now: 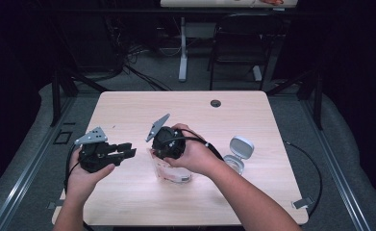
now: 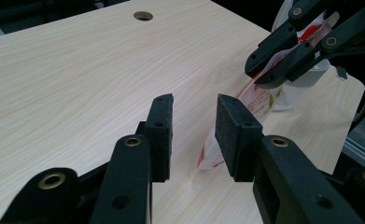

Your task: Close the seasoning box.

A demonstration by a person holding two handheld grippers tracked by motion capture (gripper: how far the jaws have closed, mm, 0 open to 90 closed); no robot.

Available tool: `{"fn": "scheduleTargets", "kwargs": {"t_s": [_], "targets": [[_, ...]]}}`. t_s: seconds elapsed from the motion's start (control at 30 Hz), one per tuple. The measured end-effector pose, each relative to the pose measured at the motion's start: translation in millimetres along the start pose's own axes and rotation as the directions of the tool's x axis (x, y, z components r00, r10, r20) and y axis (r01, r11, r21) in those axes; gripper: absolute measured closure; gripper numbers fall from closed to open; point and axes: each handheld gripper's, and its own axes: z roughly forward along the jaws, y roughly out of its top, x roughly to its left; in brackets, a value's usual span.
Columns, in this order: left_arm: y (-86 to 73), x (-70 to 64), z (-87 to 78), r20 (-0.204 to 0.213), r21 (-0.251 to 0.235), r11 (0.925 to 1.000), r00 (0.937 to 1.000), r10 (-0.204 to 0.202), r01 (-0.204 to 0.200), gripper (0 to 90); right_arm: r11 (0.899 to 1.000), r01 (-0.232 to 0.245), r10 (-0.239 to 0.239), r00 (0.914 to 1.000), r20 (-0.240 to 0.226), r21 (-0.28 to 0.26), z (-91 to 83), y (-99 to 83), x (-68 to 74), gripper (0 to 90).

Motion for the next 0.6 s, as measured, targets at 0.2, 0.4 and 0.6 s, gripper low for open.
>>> {"fn": "scheduleTargets", "kwargs": {"t_s": [0.2,0.4,0.6], "targets": [[-0.1,0.0,0.9,0.000,0.004,1.0000,1.0000,0.004,-0.004,67.2,1.000,0.004,-0.004,1.0000,-0.002,0.004,0.4,0.4,0.2,86.0],[-0.2,-0.3,1.3,0.000,0.004,1.0000,1.0000,0.002,-0.002,67.3,1.000,0.010,-0.010,1.0000,-0.002,0.009,-0.7,0.3,-0.7,89.3],[-0.3,-0.3,1.8,0.004,0.007,1.0000,1.0000,0.002,-0.002,67.3,1.000,0.017,-0.017,0.9998,0.004,0.013,-3.6,-1.2,-1.7,89.9]]}}
